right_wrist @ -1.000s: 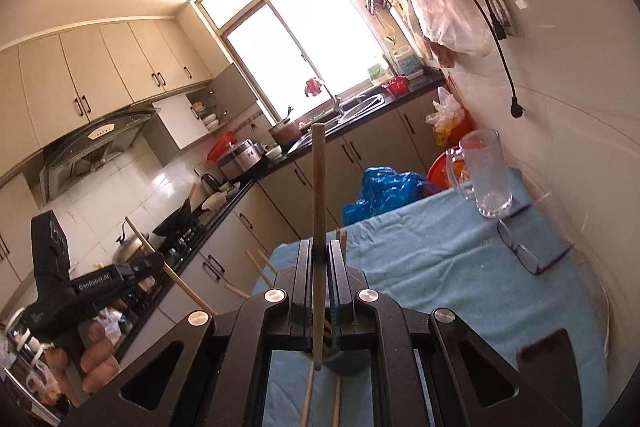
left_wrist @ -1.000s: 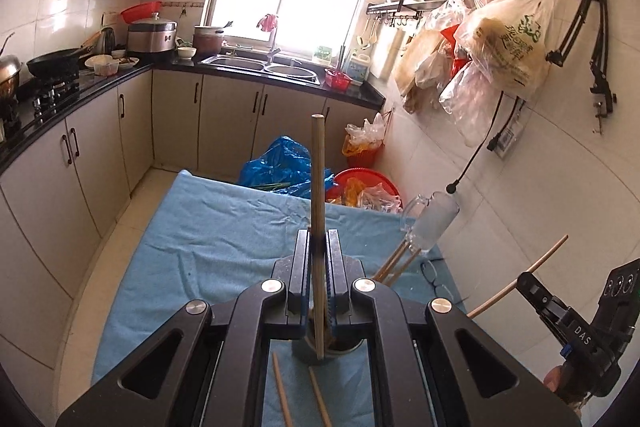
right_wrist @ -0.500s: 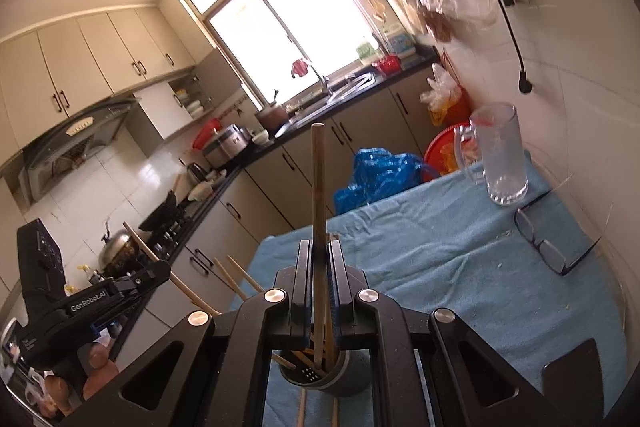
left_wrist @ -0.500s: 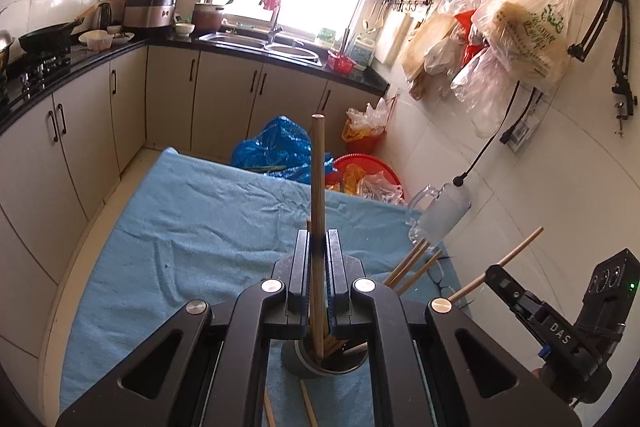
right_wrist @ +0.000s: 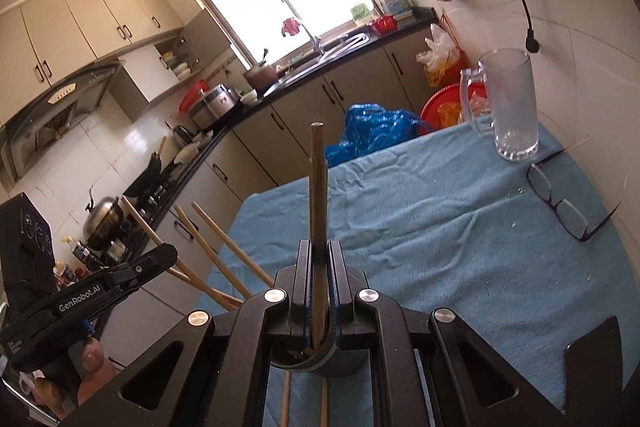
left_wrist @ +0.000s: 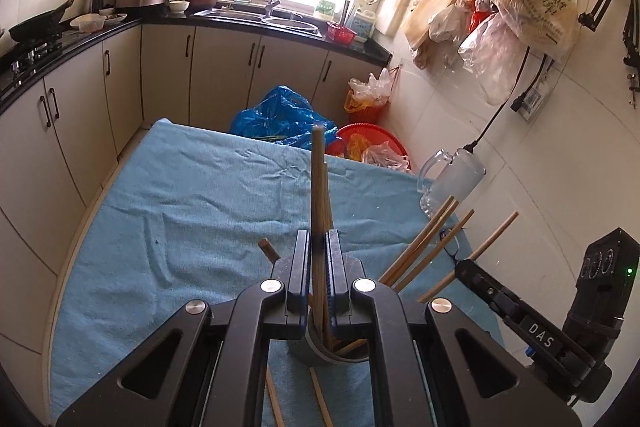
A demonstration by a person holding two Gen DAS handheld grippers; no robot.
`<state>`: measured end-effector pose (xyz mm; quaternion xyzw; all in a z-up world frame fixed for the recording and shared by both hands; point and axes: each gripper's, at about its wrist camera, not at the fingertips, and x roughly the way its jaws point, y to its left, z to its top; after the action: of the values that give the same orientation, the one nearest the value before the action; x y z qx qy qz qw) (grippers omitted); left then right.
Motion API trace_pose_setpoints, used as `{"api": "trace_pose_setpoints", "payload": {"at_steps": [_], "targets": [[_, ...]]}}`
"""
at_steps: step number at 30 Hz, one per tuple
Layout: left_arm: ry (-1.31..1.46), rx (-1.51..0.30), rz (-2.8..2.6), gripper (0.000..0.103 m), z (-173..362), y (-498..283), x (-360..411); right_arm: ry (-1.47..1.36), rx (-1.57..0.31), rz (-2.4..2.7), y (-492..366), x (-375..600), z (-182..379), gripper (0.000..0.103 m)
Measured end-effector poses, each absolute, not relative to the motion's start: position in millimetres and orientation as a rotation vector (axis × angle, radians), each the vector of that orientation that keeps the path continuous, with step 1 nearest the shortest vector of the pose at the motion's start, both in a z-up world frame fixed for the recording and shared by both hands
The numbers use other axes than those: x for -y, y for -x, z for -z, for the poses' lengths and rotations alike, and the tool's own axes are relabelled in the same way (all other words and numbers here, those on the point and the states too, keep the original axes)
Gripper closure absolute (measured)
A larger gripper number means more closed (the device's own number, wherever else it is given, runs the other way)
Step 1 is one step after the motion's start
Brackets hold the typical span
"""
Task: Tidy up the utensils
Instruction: 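Lower the right tool's chopstick into the holder and open it while the left tool releases its own, then move both open tools back toward the last chopsticks on the towel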
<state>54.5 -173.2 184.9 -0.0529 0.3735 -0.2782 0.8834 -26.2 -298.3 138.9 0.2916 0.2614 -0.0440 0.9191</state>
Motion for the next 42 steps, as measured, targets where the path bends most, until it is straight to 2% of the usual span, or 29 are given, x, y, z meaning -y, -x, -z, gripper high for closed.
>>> {"api": "trace_pose_setpoints", "payload": {"at_steps": [5, 7, 10, 12, 14, 16, 22, 27, 35, 42], "targets": [[0.107, -0.766, 0.585, 0.096, -187.2, -52.0, 171.2, -0.605, -0.544, 0.084, 25.3, 298.2, -135.7, 0.094], [0.112, -0.763, 0.586, 0.093, -189.3, -50.7, 168.9, -0.609, -0.540, 0.080, 28.5, 298.5, -136.8, 0.091], [0.119, -0.746, 0.581, 0.083, -194.9, -45.4, 162.7, -0.601, -0.521, 0.088, 37.5, 297.6, -143.3, 0.089], [0.130, -0.733, 0.579, 0.073, -198.4, -39.9, 155.3, -0.602, -0.510, 0.098, 45.1, 297.5, -147.2, 0.081], [0.138, -0.718, 0.568, 0.067, -200.3, -31.8, 145.5, -0.596, -0.494, 0.113, 55.9, 296.6, -150.9, 0.069], [0.138, -0.708, 0.558, 0.067, -199.2, -24.4, 137.9, -0.586, -0.484, 0.129, 68.2, 294.1, -152.2, 0.063], [0.144, -0.724, 0.529, 0.060, -180.4, 0.4, 110.4, -0.576, -0.514, 0.144, 95.1, 284.6, -139.3, 0.056], [0.097, -0.779, 0.487, 0.052, -136.2, 24.7, 94.9, -0.557, -0.575, 0.142, 109.3, 269.2, -115.9, 0.054], [0.071, -0.965, 0.409, 0.052, -46.1, 43.0, 71.2, -0.586, -0.720, 0.105, 116.2, 248.0, -60.2, 0.054], [0.063, -0.970, 0.384, 0.052, -35.7, 48.9, 61.0, -0.569, -0.796, 0.067, 107.4, 222.9, -36.3, 0.054]]}}
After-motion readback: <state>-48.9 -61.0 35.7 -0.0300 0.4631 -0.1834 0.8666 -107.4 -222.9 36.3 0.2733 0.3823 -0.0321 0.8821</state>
